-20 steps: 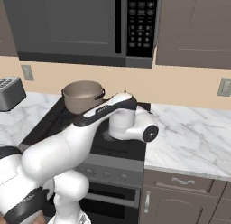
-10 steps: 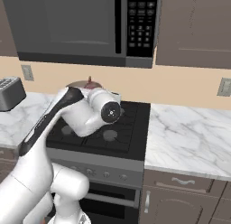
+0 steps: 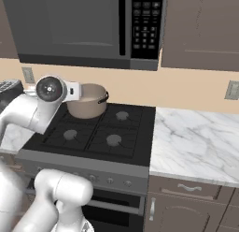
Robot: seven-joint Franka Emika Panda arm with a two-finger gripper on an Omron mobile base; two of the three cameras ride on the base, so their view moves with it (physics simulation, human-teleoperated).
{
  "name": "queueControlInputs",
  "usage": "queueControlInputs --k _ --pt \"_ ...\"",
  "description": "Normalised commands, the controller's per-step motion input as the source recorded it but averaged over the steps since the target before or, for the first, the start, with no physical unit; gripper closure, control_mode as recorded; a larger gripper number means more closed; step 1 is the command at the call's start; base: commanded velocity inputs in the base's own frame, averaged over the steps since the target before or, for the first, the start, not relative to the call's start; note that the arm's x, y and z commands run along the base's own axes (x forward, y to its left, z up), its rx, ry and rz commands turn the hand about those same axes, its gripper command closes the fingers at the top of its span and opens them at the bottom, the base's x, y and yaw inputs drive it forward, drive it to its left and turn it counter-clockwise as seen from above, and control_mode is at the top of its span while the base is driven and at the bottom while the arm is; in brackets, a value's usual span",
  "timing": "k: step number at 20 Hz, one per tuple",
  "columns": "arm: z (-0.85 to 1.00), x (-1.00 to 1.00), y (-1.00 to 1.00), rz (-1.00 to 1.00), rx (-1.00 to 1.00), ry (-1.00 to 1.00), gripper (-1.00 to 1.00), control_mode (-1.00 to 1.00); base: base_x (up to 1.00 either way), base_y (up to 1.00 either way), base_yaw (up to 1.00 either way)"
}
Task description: Turn on the burner for the pot on the stove. Wait thirty seconds for the pot to heat up. Then add the onion to the pot.
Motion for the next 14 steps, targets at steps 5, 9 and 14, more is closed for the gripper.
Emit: queueControlInputs --k 5,9,14 --pt "0.03 -0.09 0.92 0.0 -0.35 0.26 1.0 -1.0 0.0 0.0 0.0" --pt "0.0 0.0 0.85 -0.05 -0.24 0.1 1.0 -1.0 0.0 0.0 0.0" --pt "0.0 0.0 0.76 -0.17 -0.29 0.0 1.0 -1.0 0.0 0.0 0.0"
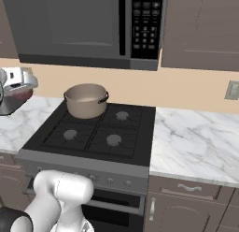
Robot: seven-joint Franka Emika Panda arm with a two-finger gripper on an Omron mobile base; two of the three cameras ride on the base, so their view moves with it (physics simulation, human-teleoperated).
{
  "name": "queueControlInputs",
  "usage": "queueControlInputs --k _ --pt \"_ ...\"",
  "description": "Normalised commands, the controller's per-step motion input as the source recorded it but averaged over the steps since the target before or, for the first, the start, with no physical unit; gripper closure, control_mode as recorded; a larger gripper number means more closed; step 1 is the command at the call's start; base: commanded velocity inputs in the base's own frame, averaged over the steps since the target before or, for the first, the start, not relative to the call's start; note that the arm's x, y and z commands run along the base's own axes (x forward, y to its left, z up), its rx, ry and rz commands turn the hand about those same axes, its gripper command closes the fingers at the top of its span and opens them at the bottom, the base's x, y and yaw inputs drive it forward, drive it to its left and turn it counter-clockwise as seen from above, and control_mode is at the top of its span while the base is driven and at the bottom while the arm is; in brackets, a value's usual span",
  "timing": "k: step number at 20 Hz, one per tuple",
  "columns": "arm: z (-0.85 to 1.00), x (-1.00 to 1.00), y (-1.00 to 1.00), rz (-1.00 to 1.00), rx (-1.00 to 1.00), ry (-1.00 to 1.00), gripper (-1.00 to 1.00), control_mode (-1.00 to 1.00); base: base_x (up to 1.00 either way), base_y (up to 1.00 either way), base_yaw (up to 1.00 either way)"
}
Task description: Turn on the burner for the pot on the stove. Wait thirty seconds for the pot to heat up. Then add the onion to the pot.
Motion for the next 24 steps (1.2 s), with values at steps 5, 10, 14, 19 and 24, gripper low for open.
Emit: queueControlInputs --k 5,10,14,19,24 --pt "0.0 0.02 0.55 -0.19 -0.24 -0.05 1.0 -1.0 0.0 0.0 0.0" --pt "-0.06 0.21 0.05 -0.02 -0.02 0.0 1.0 -1.0 0.0 0.0 0.0" --pt "-0.09 0.39 0.0 -0.01 0.0 0.0 1.0 -1.0 0.0 0.0 0.0" --pt "-0.28 0.34 -0.01 0.0 -0.01 -0.03 1.0 -1.0 0.0 0.0 0.0" --pt "-0.43 0.22 -0.09 0.0 0.0 -0.1 1.0 -1.0 0.0 0.0 0.0"
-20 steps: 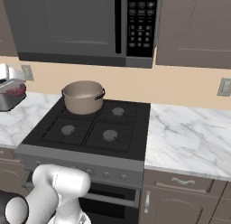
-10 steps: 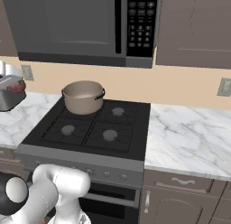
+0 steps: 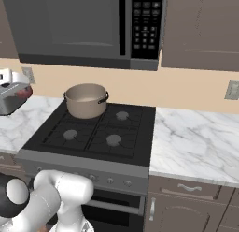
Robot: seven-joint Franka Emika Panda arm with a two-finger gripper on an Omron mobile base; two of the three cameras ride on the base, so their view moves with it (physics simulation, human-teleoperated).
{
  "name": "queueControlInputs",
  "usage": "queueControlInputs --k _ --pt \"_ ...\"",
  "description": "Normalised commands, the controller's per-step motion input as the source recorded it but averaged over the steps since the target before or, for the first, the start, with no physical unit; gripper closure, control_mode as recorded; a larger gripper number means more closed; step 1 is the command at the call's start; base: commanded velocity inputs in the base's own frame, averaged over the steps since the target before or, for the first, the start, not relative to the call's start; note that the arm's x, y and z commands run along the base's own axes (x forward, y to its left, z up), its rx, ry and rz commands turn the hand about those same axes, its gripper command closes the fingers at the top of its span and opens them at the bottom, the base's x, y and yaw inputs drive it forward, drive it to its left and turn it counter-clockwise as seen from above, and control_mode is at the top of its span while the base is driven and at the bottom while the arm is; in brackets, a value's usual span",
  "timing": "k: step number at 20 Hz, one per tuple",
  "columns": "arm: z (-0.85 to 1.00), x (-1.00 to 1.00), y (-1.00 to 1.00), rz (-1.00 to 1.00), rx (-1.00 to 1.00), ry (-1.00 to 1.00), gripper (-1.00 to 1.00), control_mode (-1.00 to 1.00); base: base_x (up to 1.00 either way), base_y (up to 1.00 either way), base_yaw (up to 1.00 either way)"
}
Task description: Turn on the burner for the pot on the stove. Wait thirty seconds for the pot to heat up. Then add the onion to the pot.
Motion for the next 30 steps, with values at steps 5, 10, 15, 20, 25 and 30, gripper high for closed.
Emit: queueControlInputs --k 5,10,15,20,25,30 --pt "-0.17 0.37 -0.09 0.0 0.02 -0.07 1.0 -1.0 0.0 0.0 0.0" --pt "-0.08 0.5 -0.06 0.0 0.05 -0.03 1.0 -1.0 0.0 0.0 0.0" --pt "-0.01 0.51 -0.11 -0.02 0.06 -0.04 1.0 -1.0 0.0 0.0 0.0" --pt "-0.05 0.44 -0.12 -0.01 0.01 -0.05 1.0 -1.0 0.0 0.0 0.0" --pt "-0.02 0.3 -0.27 -0.03 0.04 -0.05 1.0 -1.0 0.0 0.0 0.0" --pt "-0.12 0.04 -0.47 0.0 0.11 -0.04 1.0 -1.0 0.0 0.0 0.0"
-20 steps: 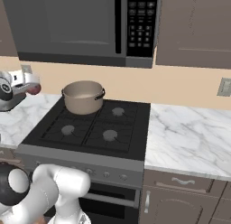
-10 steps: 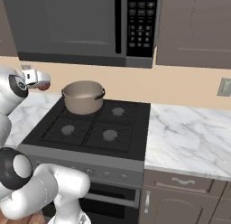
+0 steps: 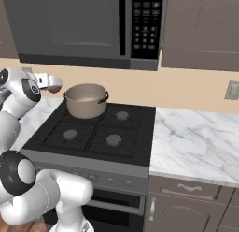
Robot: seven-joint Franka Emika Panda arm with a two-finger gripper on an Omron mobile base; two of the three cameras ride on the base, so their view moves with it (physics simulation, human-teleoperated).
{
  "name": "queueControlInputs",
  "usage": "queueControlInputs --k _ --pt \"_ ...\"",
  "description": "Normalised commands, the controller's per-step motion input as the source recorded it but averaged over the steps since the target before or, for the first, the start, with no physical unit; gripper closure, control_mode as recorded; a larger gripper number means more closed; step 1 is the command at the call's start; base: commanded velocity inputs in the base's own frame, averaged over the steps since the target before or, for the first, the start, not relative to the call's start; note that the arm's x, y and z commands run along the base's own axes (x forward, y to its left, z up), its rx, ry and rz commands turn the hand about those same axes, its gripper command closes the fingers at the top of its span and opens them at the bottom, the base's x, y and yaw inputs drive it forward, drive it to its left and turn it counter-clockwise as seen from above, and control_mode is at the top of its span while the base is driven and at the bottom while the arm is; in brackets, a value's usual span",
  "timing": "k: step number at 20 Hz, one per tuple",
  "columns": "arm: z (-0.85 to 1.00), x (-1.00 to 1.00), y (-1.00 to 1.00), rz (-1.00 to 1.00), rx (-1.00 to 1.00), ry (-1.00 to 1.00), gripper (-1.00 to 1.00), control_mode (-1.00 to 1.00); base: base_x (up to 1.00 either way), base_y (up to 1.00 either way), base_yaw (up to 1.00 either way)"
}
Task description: Turn on the burner for the pot on the stove. Wait thirty seconds for the pot to heat up. Then add the onion to the pot.
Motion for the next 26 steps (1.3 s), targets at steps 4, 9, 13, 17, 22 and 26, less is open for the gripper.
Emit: queueControlInputs --k 4,9,13,17,22,26 --pt "-0.18 0.0 -0.46 0.0 0.14 -0.03 1.0 -1.0 0.0 0.0 0.0" --pt "-0.15 0.0 -0.33 0.0 0.11 -0.04 1.0 -1.0 0.0 0.0 0.0" --pt "0.0 0.0 0.0 0.0 0.0 0.0 1.0 -1.0 0.0 0.0 0.0" --pt "0.0 0.07 0.0 0.0 0.0 0.0 1.0 -1.0 0.0 0.0 0.0" --pt "0.0 0.13 0.0 0.0 0.03 0.02 1.0 -1.0 0.0 0.0 0.0" --pt "0.0 0.17 0.0 0.0 0.06 0.06 1.0 -1.0 0.0 0.0 0.0"
